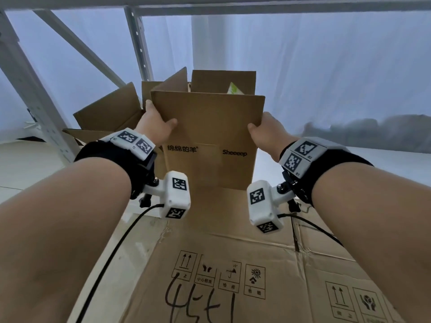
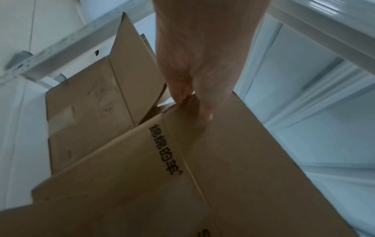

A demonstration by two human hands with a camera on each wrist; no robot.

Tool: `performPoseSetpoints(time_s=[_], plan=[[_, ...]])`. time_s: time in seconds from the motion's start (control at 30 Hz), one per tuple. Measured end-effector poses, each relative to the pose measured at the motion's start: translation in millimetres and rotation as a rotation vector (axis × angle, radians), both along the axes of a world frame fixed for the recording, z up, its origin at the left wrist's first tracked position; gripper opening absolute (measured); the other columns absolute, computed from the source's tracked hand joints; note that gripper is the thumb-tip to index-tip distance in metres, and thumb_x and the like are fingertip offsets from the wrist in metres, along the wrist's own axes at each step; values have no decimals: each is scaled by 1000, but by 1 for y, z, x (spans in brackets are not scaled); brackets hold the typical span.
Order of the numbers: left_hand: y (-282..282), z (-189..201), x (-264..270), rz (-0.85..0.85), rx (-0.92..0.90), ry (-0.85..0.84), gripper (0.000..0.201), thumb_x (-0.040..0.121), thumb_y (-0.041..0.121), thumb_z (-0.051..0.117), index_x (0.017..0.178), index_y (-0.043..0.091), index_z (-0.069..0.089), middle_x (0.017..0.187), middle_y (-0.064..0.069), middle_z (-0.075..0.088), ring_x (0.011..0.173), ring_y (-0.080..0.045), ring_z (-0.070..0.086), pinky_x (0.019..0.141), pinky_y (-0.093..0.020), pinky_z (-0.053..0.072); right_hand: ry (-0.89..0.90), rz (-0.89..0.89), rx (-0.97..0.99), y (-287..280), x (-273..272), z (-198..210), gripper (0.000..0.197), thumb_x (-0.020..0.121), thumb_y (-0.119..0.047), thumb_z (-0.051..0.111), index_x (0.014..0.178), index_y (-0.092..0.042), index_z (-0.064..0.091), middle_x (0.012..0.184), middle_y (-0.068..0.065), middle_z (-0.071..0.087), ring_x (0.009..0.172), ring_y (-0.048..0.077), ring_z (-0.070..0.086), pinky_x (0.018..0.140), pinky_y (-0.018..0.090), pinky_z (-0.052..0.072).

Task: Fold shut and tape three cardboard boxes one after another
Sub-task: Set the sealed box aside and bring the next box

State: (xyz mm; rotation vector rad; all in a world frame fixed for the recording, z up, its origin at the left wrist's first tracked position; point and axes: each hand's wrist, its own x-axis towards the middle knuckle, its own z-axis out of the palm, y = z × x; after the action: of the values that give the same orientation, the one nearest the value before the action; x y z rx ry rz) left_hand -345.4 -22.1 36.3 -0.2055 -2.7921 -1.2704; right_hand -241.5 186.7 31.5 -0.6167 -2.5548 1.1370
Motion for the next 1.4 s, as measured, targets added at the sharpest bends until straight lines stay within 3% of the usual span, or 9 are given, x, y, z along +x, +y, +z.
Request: performPoseSetpoints(time_s=[0.1, 0.23, 0.43, 0.63, 0.73, 0.97, 1.1, 1.2, 1.4], plan=[[-10, -8, 3, -62, -24, -67, 89, 91, 36, 60, 151, 9, 1, 148, -12, 37, 131, -29, 43, 108, -46, 37, -73, 6, -25, -3, 1, -7, 43, 103, -27, 31, 133, 2, 43, 121, 17, 54, 110, 31, 54, 101, 44, 44], [-23, -8, 15, -81, -42, -44, 79, 88, 41, 61, 149, 15, 18, 145, -11, 41, 130, -29, 44, 107, -48, 39, -101, 54, -3, -6, 23, -13, 43, 101, -31, 38, 123, 3, 54, 93, 13, 61, 74, 21, 54, 77, 35, 47], [-30, 30, 100, -142, -157, -2, 73, 97, 36, 51, 152, 12, 9, 155, -14, 18, 139, -30, 29, 109, -41, 30, -149, 68, 162, -10, 108, 33, 48, 99, -26, 46, 137, 3, 42, 131, 19, 53, 115, 30, 52, 100, 40, 41], [-33, 40, 230, -260, -63, -76, 59, 97, 34, 51, 148, 17, 25, 150, -10, 31, 127, -23, 42, 91, -30, 39, -209, 109, 174, -35, 221, 54, 41, 96, -22, 50, 132, -3, 50, 133, 14, 53, 113, 26, 51, 95, 32, 38], [-30, 34, 285, -343, -67, -110, 58, 97, 33, 51, 147, 18, 27, 150, -8, 32, 133, -24, 38, 98, -33, 38, -213, 120, 144, -46, 275, 53, 40, 96, -24, 52, 132, -6, 50, 132, 12, 53, 119, 25, 50, 94, 29, 37], [-8, 45, 350, -493, -124, -76, 49, 98, 30, 49, 142, 11, 36, 141, -9, 45, 118, -18, 48, 83, -24, 40, -225, 58, 164, -22, 366, 64, 40, 95, -30, 55, 130, -11, 53, 131, 9, 53, 118, 23, 49, 98, 31, 36], [23, 41, 375, -595, -115, -105, 42, 99, 30, 49, 135, 11, 44, 130, -5, 53, 103, -16, 54, 75, -22, 45, -274, -28, 198, 10, 402, 52, 30, 94, -26, 55, 119, -11, 60, 122, 9, 60, 104, 21, 54, 93, 33, 42], [51, 25, 388, -664, -148, -102, 39, 98, 29, 50, 132, 11, 47, 129, -6, 54, 106, -18, 55, 82, -26, 44, -364, -67, 235, 36, 429, 28, 31, 94, -22, 54, 120, -5, 60, 123, 13, 60, 105, 22, 54, 87, 27, 39], [106, -24, 392, -767, -304, -132, 40, 97, 29, 52, 133, 12, 48, 134, -9, 52, 113, -21, 55, 93, -29, 44, -683, -184, 321, 93, 454, -33, 76, 83, -54, 62, 143, -15, 36, 141, 16, 42, 128, 34, 42, 106, 40, 36]])
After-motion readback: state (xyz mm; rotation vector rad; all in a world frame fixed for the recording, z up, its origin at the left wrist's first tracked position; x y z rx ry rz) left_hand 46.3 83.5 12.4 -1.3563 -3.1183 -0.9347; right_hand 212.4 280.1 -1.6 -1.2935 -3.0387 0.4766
